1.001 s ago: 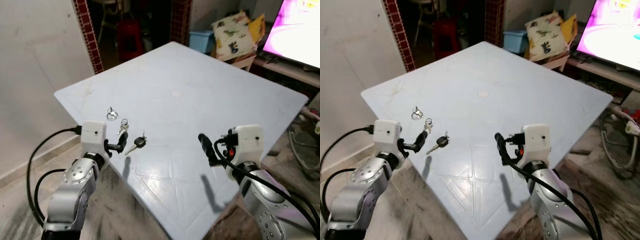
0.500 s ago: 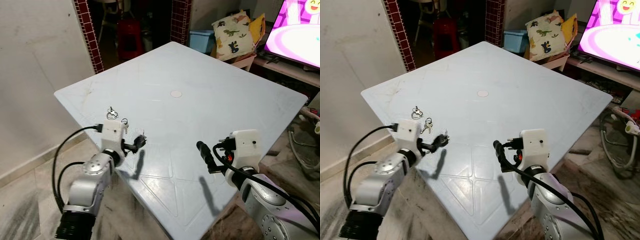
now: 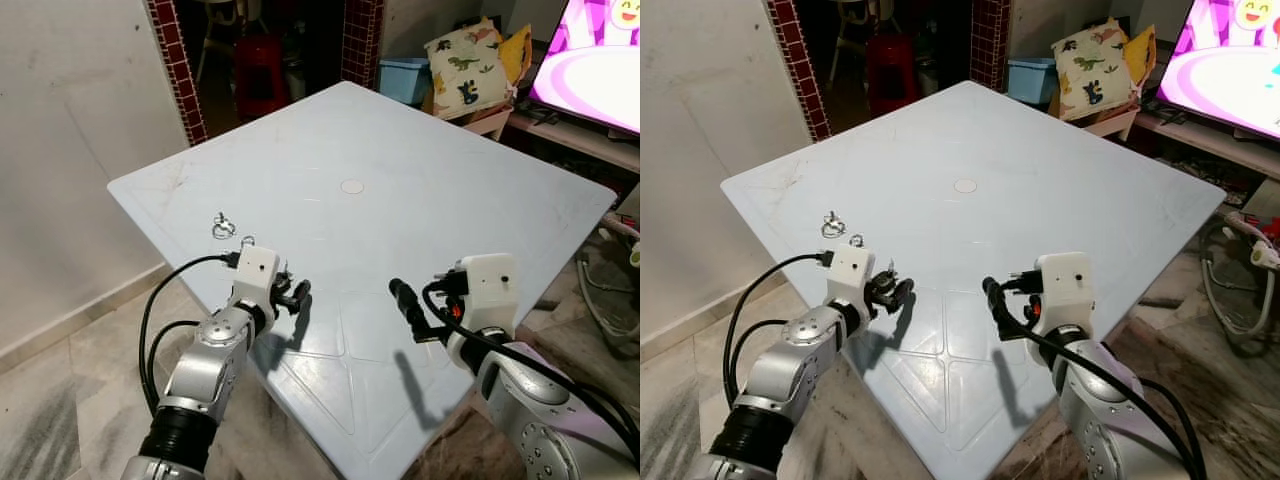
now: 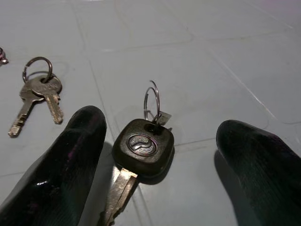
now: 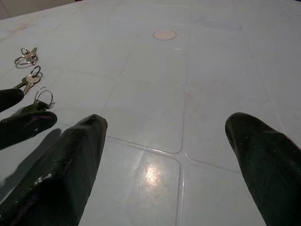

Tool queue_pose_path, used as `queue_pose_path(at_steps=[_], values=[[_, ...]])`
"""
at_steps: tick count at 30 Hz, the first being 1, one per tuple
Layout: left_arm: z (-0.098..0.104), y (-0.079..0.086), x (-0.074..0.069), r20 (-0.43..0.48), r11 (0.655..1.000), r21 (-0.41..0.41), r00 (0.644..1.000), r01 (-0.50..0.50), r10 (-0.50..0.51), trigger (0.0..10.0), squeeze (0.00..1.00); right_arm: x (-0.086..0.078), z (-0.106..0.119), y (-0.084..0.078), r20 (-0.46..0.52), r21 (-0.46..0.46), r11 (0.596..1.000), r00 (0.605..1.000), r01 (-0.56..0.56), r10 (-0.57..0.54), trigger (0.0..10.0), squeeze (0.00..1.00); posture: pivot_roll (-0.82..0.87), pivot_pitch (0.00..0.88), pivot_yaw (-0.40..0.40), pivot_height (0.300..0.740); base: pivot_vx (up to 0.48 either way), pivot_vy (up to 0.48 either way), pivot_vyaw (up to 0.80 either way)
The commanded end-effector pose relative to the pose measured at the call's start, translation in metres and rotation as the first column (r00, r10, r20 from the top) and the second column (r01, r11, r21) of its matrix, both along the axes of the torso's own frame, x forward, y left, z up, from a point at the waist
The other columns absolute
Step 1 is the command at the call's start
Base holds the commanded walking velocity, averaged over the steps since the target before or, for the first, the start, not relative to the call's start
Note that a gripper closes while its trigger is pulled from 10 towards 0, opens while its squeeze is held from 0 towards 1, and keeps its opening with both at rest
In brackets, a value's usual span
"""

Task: Hang keys on a hook

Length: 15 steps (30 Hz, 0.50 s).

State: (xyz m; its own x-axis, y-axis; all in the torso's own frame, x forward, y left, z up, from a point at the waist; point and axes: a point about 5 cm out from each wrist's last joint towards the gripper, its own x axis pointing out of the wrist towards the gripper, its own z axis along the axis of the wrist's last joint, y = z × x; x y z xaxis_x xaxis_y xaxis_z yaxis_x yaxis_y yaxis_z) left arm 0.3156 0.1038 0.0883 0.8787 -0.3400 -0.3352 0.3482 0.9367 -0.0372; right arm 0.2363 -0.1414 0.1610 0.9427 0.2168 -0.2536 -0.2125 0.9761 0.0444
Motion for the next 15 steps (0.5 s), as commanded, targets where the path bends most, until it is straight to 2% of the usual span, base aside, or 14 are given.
queue_pose_path(at_steps=[1,2,3,4,7,10,11,12,14,15], values=[[0.003,0.000,0.004,0.018,1.000,0.019,1.000,-0.003,0.002,4.9,0.00,-0.001,0.004,0.000,0.013,0.002,1.000,1.000,-0.003,0.003,10.0,0.00,-0.17,0.048,0.017,0.740,0.000,0.000,0.00],[0.002,-0.001,0.005,0.019,1.000,0.022,1.000,0.001,-0.002,3.3,0.00,-0.002,0.004,0.001,0.011,0.006,1.000,1.000,-0.004,0.004,10.0,0.00,-0.17,0.048,0.017,0.740,0.000,0.000,0.00],[0.002,-0.001,0.005,0.019,1.000,0.022,1.000,0.001,-0.002,3.3,0.00,-0.002,0.004,0.001,0.011,0.006,1.000,1.000,-0.004,0.004,10.0,0.00,-0.17,0.048,0.017,0.740,0.000,0.000,0.00],[0.001,-0.001,0.006,0.017,1.000,0.028,1.000,0.005,-0.005,0.0,0.00,-0.003,0.004,0.002,-0.001,0.023,1.000,1.000,-0.019,0.019,10.0,0.00,-0.17,0.048,0.017,0.740,0.000,0.000,0.00],[-0.001,-0.001,0.007,0.015,0.999,0.034,1.000,0.004,-0.005,0.0,0.00,-0.004,0.003,0.004,-0.014,0.040,0.999,0.999,-0.035,0.036,10.0,0.00,-0.17,0.048,0.017,0.740,0.000,0.000,0.00],[-0.002,-0.001,0.008,0.016,0.999,0.034,1.000,0.005,-0.005,0.0,0.00,-0.009,-0.001,0.011,-0.052,0.069,0.993,0.994,-0.096,0.100,10.0,0.00,-0.17,0.050,0.018,0.740,0.000,0.000,0.00],[-0.002,-0.001,0.008,0.015,0.999,0.035,1.000,0.007,-0.007,2.9,0.00,-0.011,-0.003,0.014,-0.066,0.078,0.990,0.990,-0.120,0.125,10.0,0.00,-0.17,0.050,0.018,0.740,0.000,0.000,0.00],[-0.002,-0.001,0.008,0.015,0.999,0.035,1.000,0.007,-0.007,2.9,0.00,-0.011,-0.003,0.014,-0.066,0.078,0.990,0.990,-0.120,0.125,10.0,0.00,-0.17,0.050,0.018,0.740,0.000,0.000,0.00],[-0.003,-0.001,0.009,0.013,0.999,0.044,1.000,0.009,-0.009,9.5,0.00,-0.013,-0.004,0.017,-0.074,0.083,0.986,0.986,-0.142,0.148,10.0,0.00,-0.17,0.049,0.017,0.740,0.000,0.000,0.00],[-0.004,-0.002,0.009,0.011,0.999,0.048,1.000,0.011,-0.012,10.0,0.00,-0.013,-0.004,0.017,-0.074,0.082,0.986,0.986,-0.144,0.150,10.0,0.00,-0.17,0.049,0.017,0.740,0.000,0.000,0.00]])
